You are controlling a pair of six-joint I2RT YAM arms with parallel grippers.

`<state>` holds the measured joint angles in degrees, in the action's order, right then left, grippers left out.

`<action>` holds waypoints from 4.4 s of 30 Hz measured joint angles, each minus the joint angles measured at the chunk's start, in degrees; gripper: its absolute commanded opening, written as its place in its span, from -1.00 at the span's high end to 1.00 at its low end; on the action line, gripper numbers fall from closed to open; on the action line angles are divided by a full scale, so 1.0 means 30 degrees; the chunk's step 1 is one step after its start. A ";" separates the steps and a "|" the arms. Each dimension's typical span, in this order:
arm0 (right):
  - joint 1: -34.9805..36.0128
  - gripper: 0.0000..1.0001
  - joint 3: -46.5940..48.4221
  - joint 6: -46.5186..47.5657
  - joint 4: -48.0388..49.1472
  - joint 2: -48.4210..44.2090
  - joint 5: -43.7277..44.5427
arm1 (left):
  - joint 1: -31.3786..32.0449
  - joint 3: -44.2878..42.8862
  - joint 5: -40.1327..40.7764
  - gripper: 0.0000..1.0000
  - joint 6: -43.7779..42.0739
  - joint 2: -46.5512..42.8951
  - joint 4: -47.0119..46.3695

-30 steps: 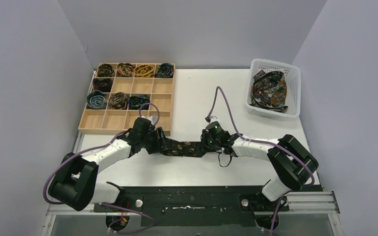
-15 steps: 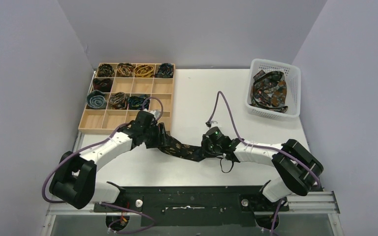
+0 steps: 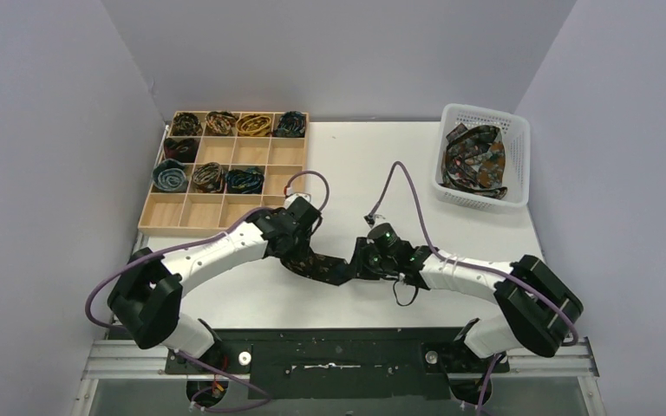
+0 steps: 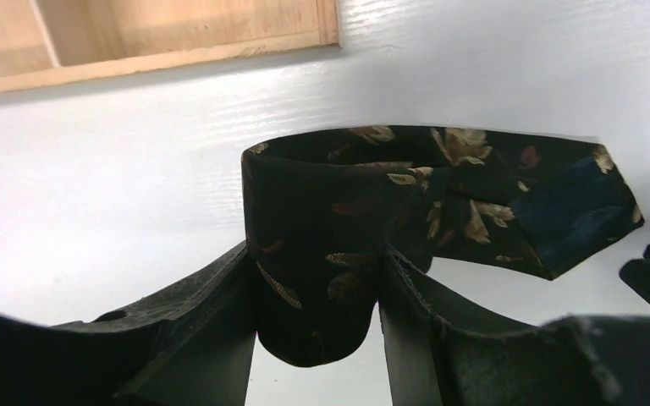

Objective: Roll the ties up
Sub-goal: Roll the tie at the center of the board.

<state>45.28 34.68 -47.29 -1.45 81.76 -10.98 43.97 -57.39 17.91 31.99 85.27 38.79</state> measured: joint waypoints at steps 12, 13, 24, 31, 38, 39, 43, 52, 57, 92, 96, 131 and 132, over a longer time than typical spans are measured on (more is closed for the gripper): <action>-0.4116 0.45 -0.2069 -0.1654 -0.0678 -0.4881 0.0510 | 0.3410 -0.1348 0.5814 0.05 0.1428 0.0882 0.2055; -0.4889 0.45 -0.2470 -0.1800 -0.0707 -0.5042 0.0386 | 0.3636 -0.1399 0.6178 0.05 0.1596 0.1056 0.2164; -0.6732 0.41 -0.3366 -0.2200 -0.1180 -0.5595 -0.0510 | 0.6426 -0.4299 0.9384 0.02 0.3344 0.4787 0.3905; -0.7031 0.33 -0.3366 -0.2470 -0.1610 -0.6244 -0.0423 | 0.7402 -0.6040 0.9581 -0.19 0.3687 0.6849 0.4357; -0.7249 0.27 -0.3366 -0.2433 -0.2091 -0.6353 -0.0342 | 0.7708 -0.6492 0.8058 -0.39 0.3337 0.7512 0.3439; -0.7293 0.26 -0.3366 -0.2419 -0.2142 -0.6353 -0.0350 | 0.7701 -0.6492 0.7715 -0.41 0.3206 0.7512 0.3162; -0.7410 0.24 -0.3366 -0.2331 -0.2186 -0.6353 -0.0364 | 0.7672 -0.6390 0.6302 -0.46 0.2659 0.7512 0.1814; -0.7475 0.00 -0.3366 -0.1676 -0.1566 -0.6098 -0.1705 | 0.6666 -0.4510 0.2178 -0.65 0.1683 0.4175 -0.1035; -0.7446 -0.37 -0.3366 -0.1545 0.0758 -0.5741 -0.3738 | 0.4364 -0.1938 -0.0022 -0.73 0.1756 -0.1151 -0.3126; -0.3563 -0.32 -0.1027 0.0109 0.6273 0.2397 -0.5646 | -0.4787 0.9267 -1.2313 -0.84 0.3330 -0.4495 -1.3194; -0.3563 -0.27 -0.1042 0.0109 0.6637 0.2601 -0.5646 | -0.4787 0.9267 -1.2917 -0.83 0.3475 -0.3687 -1.4549; -0.4350 -0.29 -0.1654 0.0714 0.6207 0.1989 -0.6535 | -0.3002 0.9799 -1.4834 0.01 0.5231 0.1268 -2.1136; -0.4488 -0.32 -0.1654 0.0838 0.6091 0.1880 -0.6703 | -0.2973 0.9799 -1.4812 0.02 0.5217 0.1268 -2.1165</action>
<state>31.81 29.71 -44.77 16.82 87.39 -31.09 35.05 -27.99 -26.52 47.64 89.08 -24.71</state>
